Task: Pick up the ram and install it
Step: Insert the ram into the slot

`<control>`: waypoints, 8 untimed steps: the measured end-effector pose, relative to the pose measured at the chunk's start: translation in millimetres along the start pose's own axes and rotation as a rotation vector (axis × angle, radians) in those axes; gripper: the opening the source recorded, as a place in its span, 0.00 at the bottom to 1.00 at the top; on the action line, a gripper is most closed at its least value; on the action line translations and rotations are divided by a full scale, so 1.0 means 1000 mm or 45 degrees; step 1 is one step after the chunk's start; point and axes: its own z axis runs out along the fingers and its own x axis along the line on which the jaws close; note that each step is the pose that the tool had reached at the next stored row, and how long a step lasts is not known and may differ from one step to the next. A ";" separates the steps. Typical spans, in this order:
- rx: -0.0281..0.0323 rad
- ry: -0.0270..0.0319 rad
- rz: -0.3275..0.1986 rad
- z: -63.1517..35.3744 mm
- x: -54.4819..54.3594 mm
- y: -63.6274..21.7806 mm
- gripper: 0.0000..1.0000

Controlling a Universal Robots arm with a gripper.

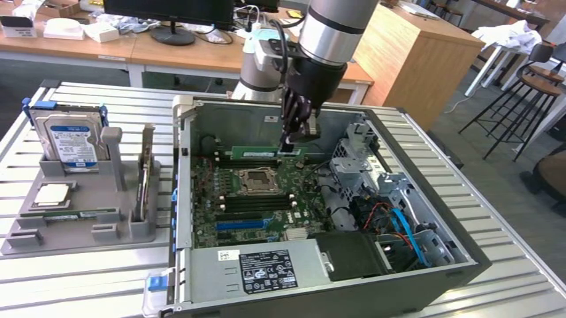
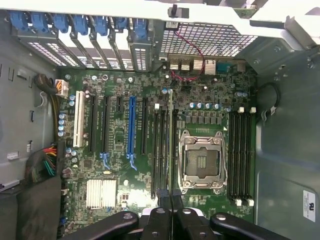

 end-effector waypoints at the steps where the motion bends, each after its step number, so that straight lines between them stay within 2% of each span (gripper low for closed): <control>1: 0.0001 -0.0001 0.000 0.0000 0.001 0.0001 0.12; 8: 0.0000 0.0001 0.000 0.0017 0.001 -0.0001 0.12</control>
